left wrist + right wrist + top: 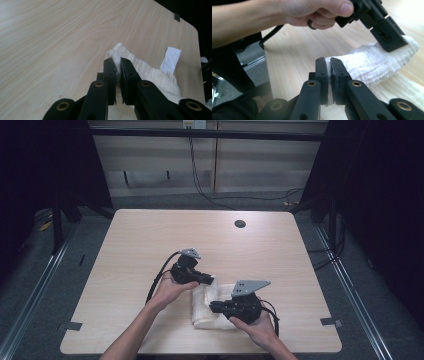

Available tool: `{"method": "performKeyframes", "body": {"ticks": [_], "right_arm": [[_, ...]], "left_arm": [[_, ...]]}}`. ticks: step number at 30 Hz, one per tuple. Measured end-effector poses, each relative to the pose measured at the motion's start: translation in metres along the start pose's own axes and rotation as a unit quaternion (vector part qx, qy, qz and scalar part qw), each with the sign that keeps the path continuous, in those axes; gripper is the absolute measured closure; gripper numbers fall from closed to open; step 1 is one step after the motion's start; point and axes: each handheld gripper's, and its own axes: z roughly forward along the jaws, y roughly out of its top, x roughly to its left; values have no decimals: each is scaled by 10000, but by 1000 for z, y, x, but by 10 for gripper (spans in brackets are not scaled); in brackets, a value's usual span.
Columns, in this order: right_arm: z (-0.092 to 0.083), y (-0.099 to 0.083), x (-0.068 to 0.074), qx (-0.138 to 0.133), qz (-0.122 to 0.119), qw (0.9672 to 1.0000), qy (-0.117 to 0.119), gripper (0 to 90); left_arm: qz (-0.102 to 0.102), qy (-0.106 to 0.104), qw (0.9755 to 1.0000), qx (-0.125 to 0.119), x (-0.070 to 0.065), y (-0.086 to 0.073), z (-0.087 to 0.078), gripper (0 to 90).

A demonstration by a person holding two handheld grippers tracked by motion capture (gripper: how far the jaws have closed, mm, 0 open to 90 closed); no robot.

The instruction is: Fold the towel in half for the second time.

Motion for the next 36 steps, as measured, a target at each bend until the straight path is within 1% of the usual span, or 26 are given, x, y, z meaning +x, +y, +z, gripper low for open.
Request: {"method": "performKeyframes", "body": {"ticks": [1, 5, 6, 7, 8, 9, 10, 11, 13, 15, 17, 19, 20, 22, 23, 24, 25, 26, 27, 29, 30, 32, 33, 34, 35, 36], "right_arm": [[0, 0, 0, 0, 0, 10000, 0, 852], [-2, -9, -2, 9, 81, 9999, -63, 851], [-1, -14, -3, 105, 86, 9999, -93, 849], [-1, -14, -3, 105, 86, 9999, -93, 849], [1, -20, -4, 233, 45, 9996, -141, 848], [1, -20, -4, 233, 45, 9996, -141, 848], [1, -23, -5, 290, 41, 9995, -149, 847], [2, -25, -6, 384, 22, 9990, -208, 844], [3, -31, -9, 527, 23, 9982, -270, 831], [1, -34, -11, 584, 44, 9978, -308, 808], [-1, -37, -12, 578, 70, 9977, -334, 791], [-3, -40, -12, 667, 51, 9969, -405, 742], [-3, -42, -13, 683, 72, 9968, -419, 723], [-4, -46, -14, 778, 89, 9957, -504, 667], [-5, -48, -15, 801, 153, 9953, -531, 627], [-6, -50, -16, 815, 171, 9951, -541, 604], [-7, -51, -16, 794, 170, 9950, -576, 579], [-8, -52, -17, 783, 190, 9950, -597, 567], [-9, -52, -17, 781, 185, 9950, -597, 563], [-10, -52, -18, 760, 191, 9947, -663, 531], [-10, -52, -18, 755, 202, 9947, -673, 527], [-11, -53, -19, 742, 197, 9943, -743, 512], [-12, -53, -20, 732, 226, 9942, -757, 502], [-14, -54, -22, 707, 248, 9939, -807, 492], [-14, -54, -22, 707, 248, 9939, -807, 492], [-14, -54, -24, 702, 273, 9939, -809, 490]], "left_arm": [[-39, -61, 10000, -15, 1, -1, 2, 842], [-95, -108, 9999, 83, 4, -4, 15, 839], [-120, -122, 9998, 106, 4, -4, 18, 835], [-95, -136, 9997, 150, 4, -4, 21, 835], [-76, -85, 9998, 168, 3, -5, 24, 833], [-110, -115, 9997, 163, 2, -5, 26, 833], [-85, -165, 9997, 161, 2, -5, 29, 832], [-28, -154, 9996, 229, 0, -4, 31, 829], [21, -152, 9997, 202, -2, -3, 33, 824], [19, -250, 9996, 122, -2, -3, 35, 819], [38, -221, 9996, 197, -4, -2, 37, 810], [58, -207, 9995, 233, -3, -2, 39, 796], [11, -265, 9995, 182, -2, -2, 40, 780], [-27, -281, 9995, 121, -2, -2, 41, 768], [-38, -282, 9995, 107, -3, -2, 42, 752], [-19, -337, 9994, 51, -3, -2, 42, 741], [41, -323, 9995, 42, -4, -2, 43, 736], [63, -266, 9996, 37, -5, -1, 43, 725], [54, -268, 9996, 23, -6, -1, 44, 702], [102, -382, 9992, -84, -6, -1, 43, 692], [141, -331, 9993, -104, -7, -1, 43, 688], [114, -335, 9992, -159, -8, 0, 42, 652], [29, -263, 9994, -219, -9, 0, 41, 620], [-26, -213, 9995, -242, -11, 0, 39, 554], [-25, -224, 9992, -329, -15, 1, 38, 554], [71, -200, 9992, -352, -19, 3, 37, 547]]}}
